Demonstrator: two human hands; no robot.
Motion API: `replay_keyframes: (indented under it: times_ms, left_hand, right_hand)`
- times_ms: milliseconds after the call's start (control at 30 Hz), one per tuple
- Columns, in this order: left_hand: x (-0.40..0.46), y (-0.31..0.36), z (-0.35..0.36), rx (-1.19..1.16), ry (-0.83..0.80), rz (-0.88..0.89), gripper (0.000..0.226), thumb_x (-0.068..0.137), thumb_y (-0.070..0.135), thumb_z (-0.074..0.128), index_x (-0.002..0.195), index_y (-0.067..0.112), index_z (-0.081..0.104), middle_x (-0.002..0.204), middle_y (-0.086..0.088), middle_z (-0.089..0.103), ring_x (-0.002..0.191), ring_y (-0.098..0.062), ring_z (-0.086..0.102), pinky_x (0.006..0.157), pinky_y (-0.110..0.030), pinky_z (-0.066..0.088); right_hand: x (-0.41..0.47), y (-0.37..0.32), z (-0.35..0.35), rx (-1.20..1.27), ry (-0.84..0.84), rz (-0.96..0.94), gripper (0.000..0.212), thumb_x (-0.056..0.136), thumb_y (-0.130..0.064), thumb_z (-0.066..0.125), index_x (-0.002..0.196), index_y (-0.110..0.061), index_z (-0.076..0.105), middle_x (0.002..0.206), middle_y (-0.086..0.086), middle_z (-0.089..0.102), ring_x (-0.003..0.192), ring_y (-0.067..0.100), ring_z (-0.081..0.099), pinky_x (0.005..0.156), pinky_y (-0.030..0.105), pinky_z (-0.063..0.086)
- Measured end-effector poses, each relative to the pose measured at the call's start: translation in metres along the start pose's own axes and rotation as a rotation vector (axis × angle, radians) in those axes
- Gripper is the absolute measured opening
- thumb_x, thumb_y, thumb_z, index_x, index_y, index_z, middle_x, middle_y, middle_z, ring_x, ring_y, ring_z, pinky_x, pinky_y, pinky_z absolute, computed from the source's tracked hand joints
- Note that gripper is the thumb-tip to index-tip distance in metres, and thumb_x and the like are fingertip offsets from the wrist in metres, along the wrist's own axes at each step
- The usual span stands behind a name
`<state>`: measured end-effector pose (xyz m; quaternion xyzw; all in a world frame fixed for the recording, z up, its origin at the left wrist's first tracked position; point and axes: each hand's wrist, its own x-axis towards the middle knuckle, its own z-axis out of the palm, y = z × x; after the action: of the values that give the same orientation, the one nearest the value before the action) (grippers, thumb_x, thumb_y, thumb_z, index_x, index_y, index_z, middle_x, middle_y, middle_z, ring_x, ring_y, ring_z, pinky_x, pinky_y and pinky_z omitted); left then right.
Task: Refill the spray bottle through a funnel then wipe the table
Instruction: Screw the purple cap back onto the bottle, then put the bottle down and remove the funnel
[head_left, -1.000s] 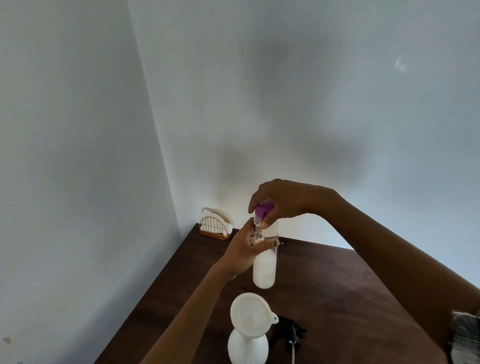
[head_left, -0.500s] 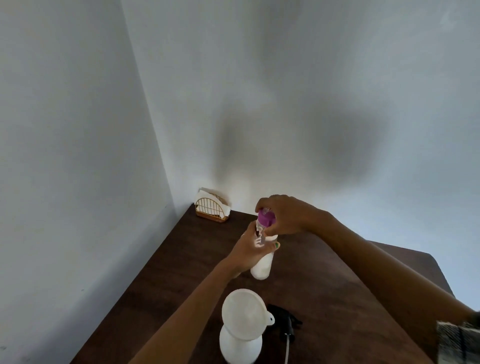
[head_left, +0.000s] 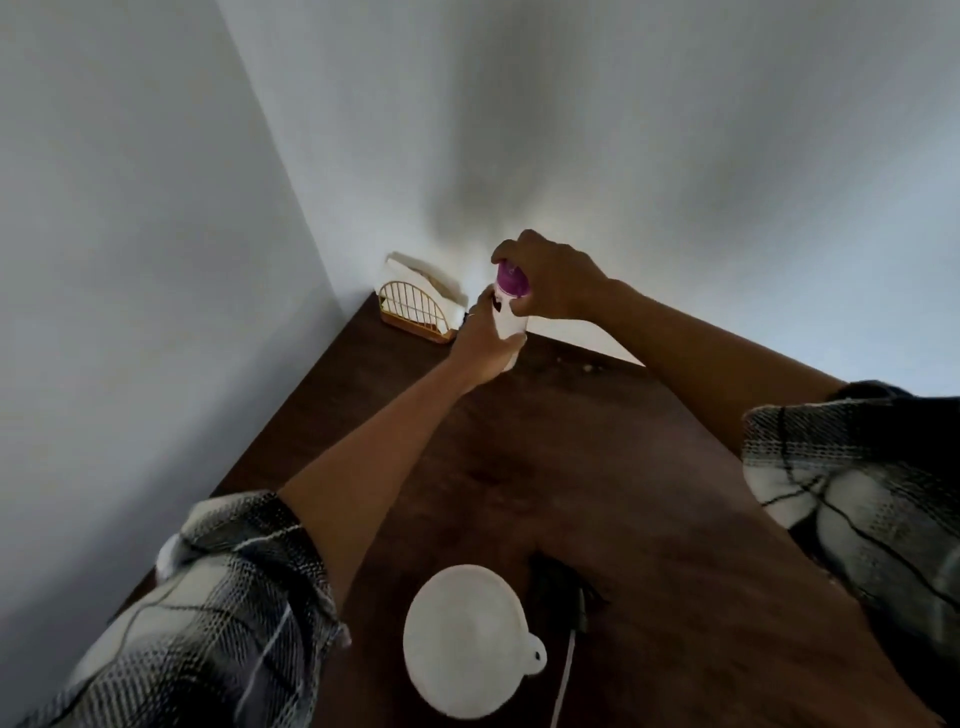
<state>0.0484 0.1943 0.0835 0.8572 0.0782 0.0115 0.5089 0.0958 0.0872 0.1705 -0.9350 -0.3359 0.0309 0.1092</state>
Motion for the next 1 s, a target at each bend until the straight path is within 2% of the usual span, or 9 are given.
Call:
replay_keyframes:
  times_ms: [233,400,533,600,700,800,867,933,1000]
  left_hand:
    - [0.032,-0.018,0.01,0.048,0.022,-0.089,0.085,0.087,0.019,0.062,0.15,0.013,0.005,0.153,-0.009,0.026,0.14,-0.025,0.029,0.11,-0.038,0.031]
    - [0.037,-0.026,0.015,0.04,0.038,-0.09,0.091,0.087,0.018,0.062,0.15,0.016,-0.004,0.156,-0.007,0.019,0.141,-0.025,0.025,0.107,-0.032,0.031]
    - [0.037,-0.029,0.017,0.048,0.02,-0.104,0.097,0.086,0.02,0.064,0.149,0.018,-0.009,0.158,-0.007,0.014,0.142,-0.025,0.022,0.099,-0.026,0.033]
    - [0.036,-0.028,0.016,0.044,0.017,-0.118,0.102,0.084,0.022,0.067,0.148,0.017,-0.013,0.158,-0.01,0.011,0.143,-0.028,0.019,0.111,-0.036,0.028]
    - [0.03,-0.026,0.012,0.077,0.002,-0.141,0.106,0.085,0.025,0.067,0.147,0.017,-0.018,0.158,-0.01,0.004,0.145,-0.028,0.013,0.114,-0.043,0.022]
    - [0.011,-0.026,0.006,0.039,-0.008,-0.127,0.101,0.084,0.024,0.068,0.149,0.018,-0.009,0.157,-0.01,0.009,0.144,-0.028,0.016,0.114,-0.042,0.023]
    - [-0.011,-0.03,-0.001,-0.055,-0.022,-0.117,0.093,0.084,0.022,0.069,0.149,0.022,0.003,0.154,-0.01,0.018,0.14,-0.027,0.026,0.112,-0.044,0.032]
    - [-0.041,-0.036,-0.011,-0.124,-0.064,-0.136,0.083,0.085,0.023,0.067,0.147,0.026,0.012,0.148,-0.01,0.029,0.131,-0.026,0.041,0.099,-0.037,0.047]
    - [-0.077,-0.044,-0.021,-0.172,-0.106,-0.18,0.074,0.086,0.024,0.065,0.145,0.029,0.02,0.144,-0.008,0.037,0.121,-0.025,0.051,0.083,-0.026,0.05]
  right_hand:
    - [0.042,0.017,0.021,-0.045,-0.035,-0.017,0.066,0.079,-0.021,0.069,0.138,-0.015,0.038,0.133,0.014,0.041,0.112,0.035,0.053,0.089,0.038,0.044]
    - [0.053,0.024,0.026,-0.063,-0.05,-0.023,0.072,0.083,-0.021,0.065,0.145,-0.016,0.026,0.141,0.014,0.035,0.118,0.036,0.049,0.094,0.042,0.044]
    - [0.052,0.025,0.027,-0.051,-0.062,-0.012,0.074,0.081,-0.018,0.066,0.144,-0.018,0.026,0.141,0.011,0.035,0.117,0.034,0.05,0.093,0.042,0.043]
    - [0.051,0.025,0.028,-0.068,-0.066,-0.01,0.08,0.08,-0.018,0.068,0.145,-0.019,0.022,0.142,0.01,0.033,0.117,0.035,0.05,0.092,0.043,0.044]
    - [0.047,0.024,0.026,-0.067,-0.074,0.02,0.096,0.075,-0.016,0.074,0.149,-0.02,0.013,0.149,0.012,0.024,0.12,0.038,0.048,0.093,0.046,0.046]
    - [0.035,0.021,0.022,-0.014,-0.031,0.054,0.111,0.068,-0.015,0.08,0.15,-0.023,0.005,0.154,0.013,0.009,0.127,0.038,0.04,0.093,0.049,0.047]
    - [0.018,0.014,0.017,0.04,0.083,0.066,0.111,0.067,-0.015,0.079,0.15,-0.023,0.005,0.153,0.012,0.01,0.128,0.036,0.038,0.09,0.049,0.047]
    - [-0.006,0.006,0.013,0.105,0.218,0.085,0.104,0.069,-0.016,0.077,0.149,-0.022,0.01,0.148,0.011,0.019,0.123,0.032,0.04,0.086,0.048,0.049]
    - [-0.037,-0.004,0.012,0.216,0.307,0.089,0.094,0.071,-0.019,0.073,0.147,-0.024,0.017,0.14,0.01,0.027,0.114,0.03,0.046,0.084,0.049,0.05]
